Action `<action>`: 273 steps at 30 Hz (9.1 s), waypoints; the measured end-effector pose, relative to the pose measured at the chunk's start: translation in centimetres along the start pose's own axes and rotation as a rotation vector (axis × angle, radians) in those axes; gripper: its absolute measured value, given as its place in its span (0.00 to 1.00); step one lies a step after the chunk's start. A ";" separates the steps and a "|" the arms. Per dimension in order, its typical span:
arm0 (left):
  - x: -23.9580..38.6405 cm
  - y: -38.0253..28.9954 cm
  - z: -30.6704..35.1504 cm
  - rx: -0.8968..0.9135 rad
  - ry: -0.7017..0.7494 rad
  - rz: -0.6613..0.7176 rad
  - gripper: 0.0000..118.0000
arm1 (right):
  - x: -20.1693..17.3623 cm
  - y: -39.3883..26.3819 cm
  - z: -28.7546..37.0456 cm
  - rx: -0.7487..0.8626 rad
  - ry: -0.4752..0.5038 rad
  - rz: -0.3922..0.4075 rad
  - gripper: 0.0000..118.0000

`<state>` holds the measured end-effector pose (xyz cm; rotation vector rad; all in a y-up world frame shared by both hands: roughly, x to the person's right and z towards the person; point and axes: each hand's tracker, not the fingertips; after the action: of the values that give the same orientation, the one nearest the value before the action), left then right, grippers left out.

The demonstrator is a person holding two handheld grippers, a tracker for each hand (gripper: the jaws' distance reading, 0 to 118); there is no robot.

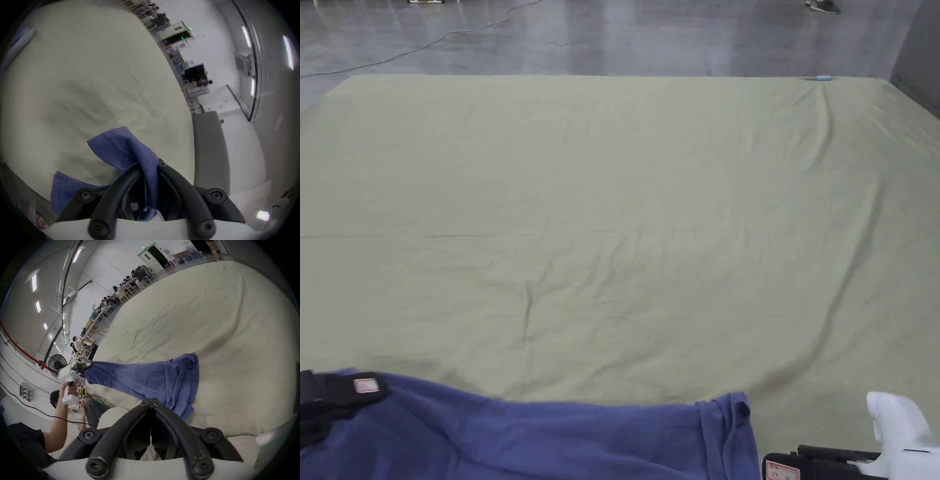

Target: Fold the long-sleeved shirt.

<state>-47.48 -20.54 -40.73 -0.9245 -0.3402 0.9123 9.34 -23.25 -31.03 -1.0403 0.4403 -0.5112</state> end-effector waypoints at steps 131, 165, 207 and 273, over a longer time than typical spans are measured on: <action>7.7 -11.9 -20.2 -0.578 0.075 -0.276 0.15 | 1.6 2.2 -8.4 -0.019 -0.284 -0.018 0.00; -10.5 10.4 -1.7 -0.484 0.969 -0.301 0.86 | -28.7 1.3 -26.1 -0.170 0.009 0.224 0.00; 36.9 -14.3 -1.0 0.724 0.352 -0.890 0.00 | -12.7 12.0 21.0 0.893 -0.446 0.389 0.00; 36.4 -14.3 -0.4 0.676 0.321 -0.860 1.00 | -15.3 12.2 19.4 0.862 -0.392 0.337 1.00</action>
<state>-18.12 4.36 -33.65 -0.2207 -0.1063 0.0450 10.46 4.28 -31.85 -0.2056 0.0153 -0.1444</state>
